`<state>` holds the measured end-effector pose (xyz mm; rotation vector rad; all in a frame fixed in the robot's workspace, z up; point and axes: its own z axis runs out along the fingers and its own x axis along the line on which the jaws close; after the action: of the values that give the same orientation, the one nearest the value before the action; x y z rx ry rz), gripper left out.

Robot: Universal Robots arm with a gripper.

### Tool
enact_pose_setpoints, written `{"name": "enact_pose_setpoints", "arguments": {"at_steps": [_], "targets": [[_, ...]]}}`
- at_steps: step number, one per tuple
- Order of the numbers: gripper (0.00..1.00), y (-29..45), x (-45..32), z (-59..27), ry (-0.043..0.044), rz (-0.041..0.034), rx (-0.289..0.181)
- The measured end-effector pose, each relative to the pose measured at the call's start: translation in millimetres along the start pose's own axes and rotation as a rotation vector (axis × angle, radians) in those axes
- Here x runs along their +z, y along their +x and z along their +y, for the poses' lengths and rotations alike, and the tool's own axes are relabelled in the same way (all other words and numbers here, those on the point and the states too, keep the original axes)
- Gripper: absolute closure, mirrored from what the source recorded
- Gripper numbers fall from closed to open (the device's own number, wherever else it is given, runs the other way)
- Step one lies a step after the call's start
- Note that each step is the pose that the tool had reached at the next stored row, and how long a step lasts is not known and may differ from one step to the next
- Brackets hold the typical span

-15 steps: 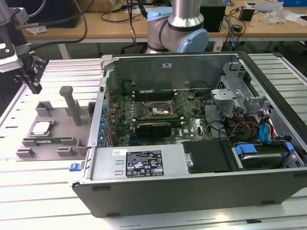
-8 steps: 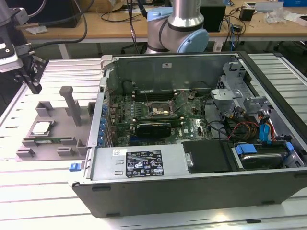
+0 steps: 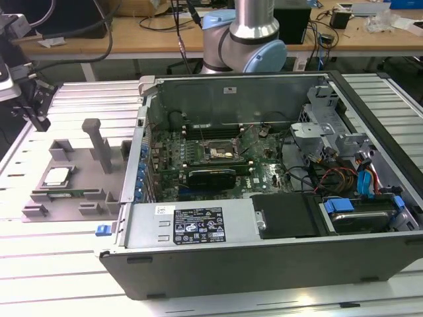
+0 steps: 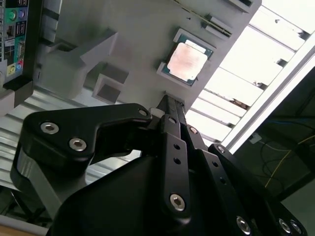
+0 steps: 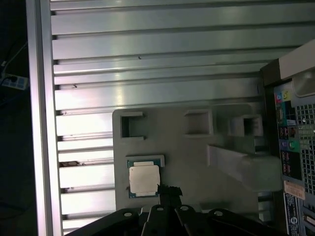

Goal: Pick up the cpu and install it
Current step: 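Pick up the cpu and move it towards the insertion slot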

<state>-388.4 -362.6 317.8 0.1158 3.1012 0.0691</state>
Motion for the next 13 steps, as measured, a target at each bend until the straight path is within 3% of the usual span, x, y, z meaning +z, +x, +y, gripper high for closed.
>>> {"name": "enact_pose_setpoints", "arguments": {"at_steps": [8, 13], "targets": [[0.89, 7.8, 6.1, -0.9, -0.0002, -0.0034, 0.0], [0.89, 12.8, 20.8, -3.3, -0.0002, -0.0046, 0.0]]}}
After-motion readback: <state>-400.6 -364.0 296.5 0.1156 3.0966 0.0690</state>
